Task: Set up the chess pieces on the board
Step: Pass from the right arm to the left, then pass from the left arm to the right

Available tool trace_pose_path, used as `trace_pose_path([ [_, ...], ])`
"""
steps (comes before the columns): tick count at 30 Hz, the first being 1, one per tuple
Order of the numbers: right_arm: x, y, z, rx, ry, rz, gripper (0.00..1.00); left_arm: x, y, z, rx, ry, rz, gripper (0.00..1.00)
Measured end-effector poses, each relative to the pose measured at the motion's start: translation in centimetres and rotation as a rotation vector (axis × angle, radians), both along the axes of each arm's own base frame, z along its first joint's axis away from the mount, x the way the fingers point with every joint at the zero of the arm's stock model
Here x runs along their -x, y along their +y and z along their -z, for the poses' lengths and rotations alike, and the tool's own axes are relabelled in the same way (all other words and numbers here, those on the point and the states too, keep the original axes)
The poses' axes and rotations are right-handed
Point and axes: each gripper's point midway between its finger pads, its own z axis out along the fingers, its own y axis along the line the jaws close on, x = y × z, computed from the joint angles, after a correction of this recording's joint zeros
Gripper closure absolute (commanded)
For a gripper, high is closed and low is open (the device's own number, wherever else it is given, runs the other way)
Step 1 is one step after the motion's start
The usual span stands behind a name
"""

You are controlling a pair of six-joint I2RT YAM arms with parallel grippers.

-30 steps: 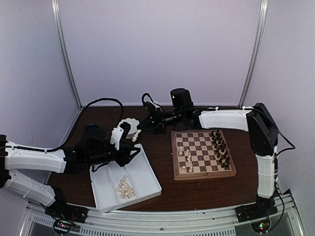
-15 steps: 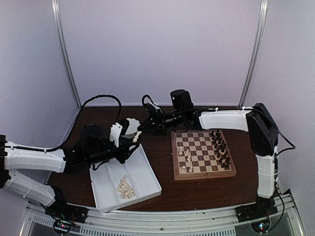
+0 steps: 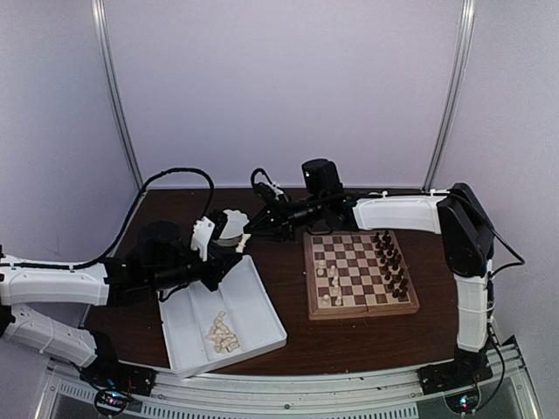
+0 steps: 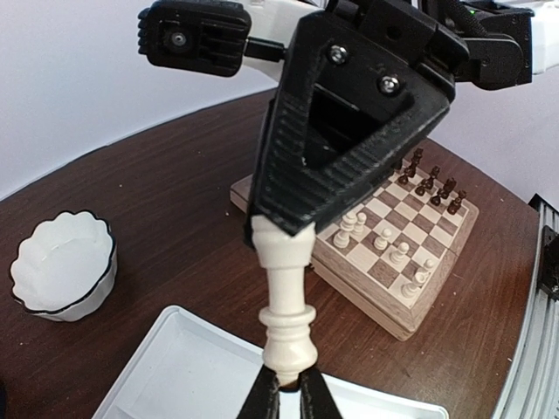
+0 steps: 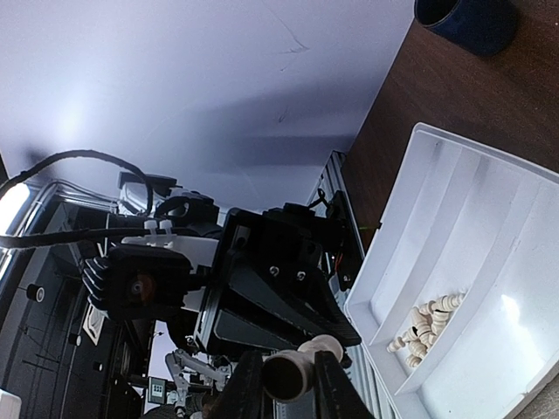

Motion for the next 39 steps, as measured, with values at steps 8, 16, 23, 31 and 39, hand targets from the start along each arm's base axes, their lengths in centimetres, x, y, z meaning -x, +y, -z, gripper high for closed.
trace_pose_path([
  [8, 0.1, -0.1, 0.3, 0.01, -0.001, -0.002, 0.62, 0.5, 1.0, -0.6, -0.015, 0.007, -0.005, 0.99],
  [16, -2.3, -1.9, 0.2, 0.027, -0.075, 0.025, 0.55, 0.5, 1.5, -1.0, -0.041, 0.037, -0.015, 1.0],
  [23, -9.3, -9.4, -1.4, 0.208, -0.558, 0.123, 0.56, 0.0, 0.7, -3.0, -0.075, 0.18, -0.002, 1.0],
  [31, -0.2, -12.4, -4.3, 0.395, -1.271, -0.185, 0.49, -0.2, -2.3, -4.1, -0.115, 0.414, 0.097, 1.0],
  [39, 2.9, -11.8, -3.8, 0.502, -1.617, -0.448, 0.49, 1.6, -4.9, -2.8, -0.103, 0.628, 0.222, 1.0],
])
